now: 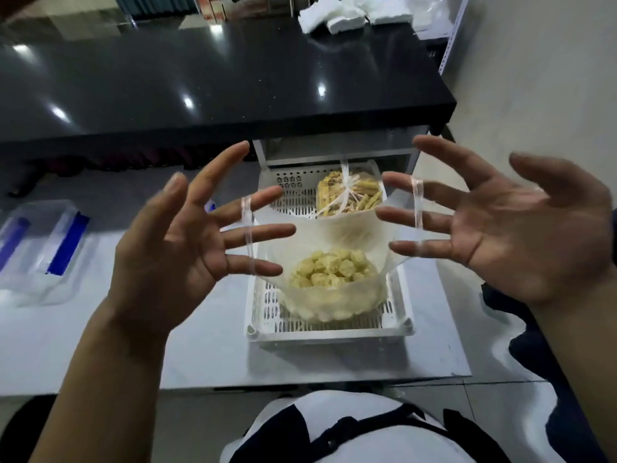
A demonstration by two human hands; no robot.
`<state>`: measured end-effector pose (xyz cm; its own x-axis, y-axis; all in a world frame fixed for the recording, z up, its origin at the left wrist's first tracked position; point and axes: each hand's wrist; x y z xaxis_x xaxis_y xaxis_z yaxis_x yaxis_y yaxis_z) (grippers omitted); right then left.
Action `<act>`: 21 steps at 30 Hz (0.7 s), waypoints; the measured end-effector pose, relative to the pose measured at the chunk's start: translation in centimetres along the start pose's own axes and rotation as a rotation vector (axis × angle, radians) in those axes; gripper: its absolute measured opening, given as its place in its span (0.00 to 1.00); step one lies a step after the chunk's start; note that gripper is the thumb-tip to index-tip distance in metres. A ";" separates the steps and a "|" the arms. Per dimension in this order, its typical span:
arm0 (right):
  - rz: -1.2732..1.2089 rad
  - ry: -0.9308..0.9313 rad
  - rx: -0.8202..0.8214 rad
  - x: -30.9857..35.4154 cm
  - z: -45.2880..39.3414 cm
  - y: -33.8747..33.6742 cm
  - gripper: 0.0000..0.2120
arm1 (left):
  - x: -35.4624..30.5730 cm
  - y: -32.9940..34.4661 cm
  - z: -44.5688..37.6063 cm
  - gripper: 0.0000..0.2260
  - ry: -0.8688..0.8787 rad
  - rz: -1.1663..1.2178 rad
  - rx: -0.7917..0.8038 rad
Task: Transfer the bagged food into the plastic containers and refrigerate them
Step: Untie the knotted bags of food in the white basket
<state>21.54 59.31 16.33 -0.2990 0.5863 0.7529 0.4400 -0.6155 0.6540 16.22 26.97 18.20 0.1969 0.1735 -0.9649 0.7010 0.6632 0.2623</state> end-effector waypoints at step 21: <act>0.958 -0.052 -0.578 1.2 4.0 0.9 0.19 | 0.9 -1.9 1.6 0.33 -0.126 -0.396 -0.086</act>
<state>25.01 61.59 17.58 -0.0057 -0.2481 0.9687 0.0061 -0.9687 -0.2481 16.17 24.75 16.89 0.0100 -0.1933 -0.9811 0.6808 0.7200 -0.1349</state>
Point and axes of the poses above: each hand's wrist, its own z-axis away from the middle knuckle, its own y-axis out of the palm, x = y × z, and after that the axes turned 12 degrees about x, right-handed
